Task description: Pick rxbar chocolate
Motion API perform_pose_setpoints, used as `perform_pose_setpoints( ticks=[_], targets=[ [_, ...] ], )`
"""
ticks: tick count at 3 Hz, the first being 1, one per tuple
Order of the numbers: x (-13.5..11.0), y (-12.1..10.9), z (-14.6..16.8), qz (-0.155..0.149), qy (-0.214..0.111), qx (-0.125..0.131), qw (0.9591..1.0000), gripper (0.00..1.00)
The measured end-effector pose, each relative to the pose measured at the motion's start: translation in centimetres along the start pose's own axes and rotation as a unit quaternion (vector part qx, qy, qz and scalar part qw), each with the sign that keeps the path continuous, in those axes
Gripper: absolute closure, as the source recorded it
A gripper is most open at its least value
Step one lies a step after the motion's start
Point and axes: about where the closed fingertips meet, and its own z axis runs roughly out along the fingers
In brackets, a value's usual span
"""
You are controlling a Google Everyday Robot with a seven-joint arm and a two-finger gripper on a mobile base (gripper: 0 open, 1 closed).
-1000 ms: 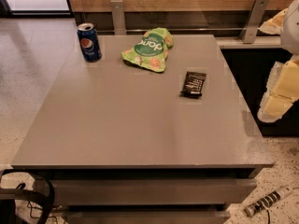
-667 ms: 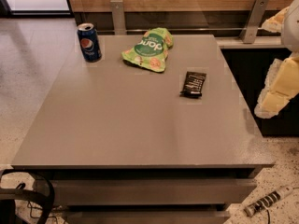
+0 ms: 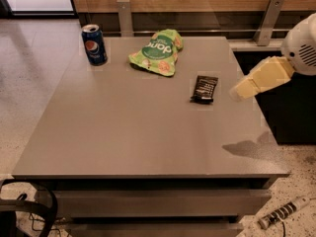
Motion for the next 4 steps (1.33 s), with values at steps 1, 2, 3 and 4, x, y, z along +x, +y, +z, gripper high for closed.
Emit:
perform_pose_setpoints(
  ticks=[1, 2, 3, 4],
  targets=[
    [-1.2, -0.7, 2.3, 0.088, -0.043, 0.034, 0.9946, 0.0],
    [-3.7, -2.5, 4.9, 0.145, -0.08, 0.066, 0.984, 0.0],
    [-5.5, -3.6, 6.7, 0.187, -0.088, 0.079, 0.9752, 0.0],
    [-5.9, -3.5, 7.2, 0.235, -0.087, 0.075, 0.9652, 0.0]
  ],
)
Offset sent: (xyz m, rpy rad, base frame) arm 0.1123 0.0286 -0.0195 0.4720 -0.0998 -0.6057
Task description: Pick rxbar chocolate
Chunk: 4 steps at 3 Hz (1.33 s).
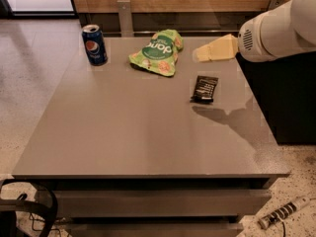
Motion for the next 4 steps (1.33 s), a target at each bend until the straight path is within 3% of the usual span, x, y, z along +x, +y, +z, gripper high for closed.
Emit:
perform_pose_setpoints(
  ticks=[2, 3, 4],
  targets=[
    [0.2, 0.2, 1.2, 0.005, 0.013, 0.014, 0.9998, 0.0],
    [1.7, 1.7, 7.4, 0.002, 0.062, 0.058, 0.9964, 0.0],
    [2.8, 1.2, 11.0, 0.018, 0.085, 0.093, 0.9919, 0.0]
  ],
)
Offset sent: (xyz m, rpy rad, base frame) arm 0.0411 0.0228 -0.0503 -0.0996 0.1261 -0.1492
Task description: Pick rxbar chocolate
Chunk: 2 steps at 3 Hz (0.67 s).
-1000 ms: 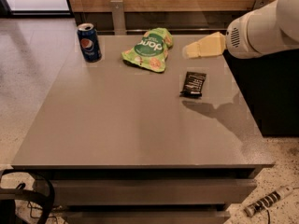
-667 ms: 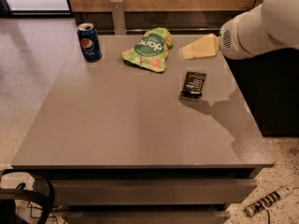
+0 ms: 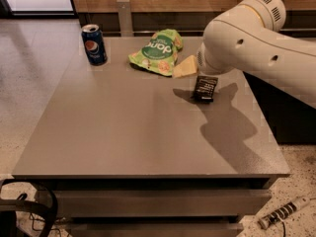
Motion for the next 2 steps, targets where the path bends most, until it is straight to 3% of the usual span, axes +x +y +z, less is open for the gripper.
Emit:
perform_pose_setpoints(
  ticks=[2],
  targets=[
    [3.1, -1.2, 3.3, 0.086, 0.041, 0.018, 0.9953, 0.0]
  ],
)
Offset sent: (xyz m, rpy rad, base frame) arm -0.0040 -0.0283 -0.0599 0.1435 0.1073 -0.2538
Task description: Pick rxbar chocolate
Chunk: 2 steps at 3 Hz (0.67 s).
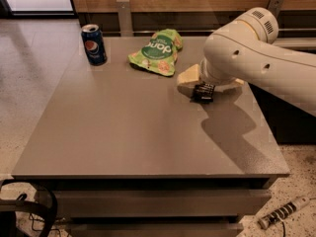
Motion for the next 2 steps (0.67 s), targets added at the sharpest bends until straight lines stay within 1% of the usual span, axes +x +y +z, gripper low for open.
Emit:
perform_pose_setpoints(
  ticks=[1, 2],
  targets=[
    [1.38, -0.09, 1.19, 0.047, 0.012, -0.028, 0.9984, 0.08],
    [1.67, 0.4, 1.49, 0.055, 0.015, -0.042, 0.9975, 0.31]
  ],
)
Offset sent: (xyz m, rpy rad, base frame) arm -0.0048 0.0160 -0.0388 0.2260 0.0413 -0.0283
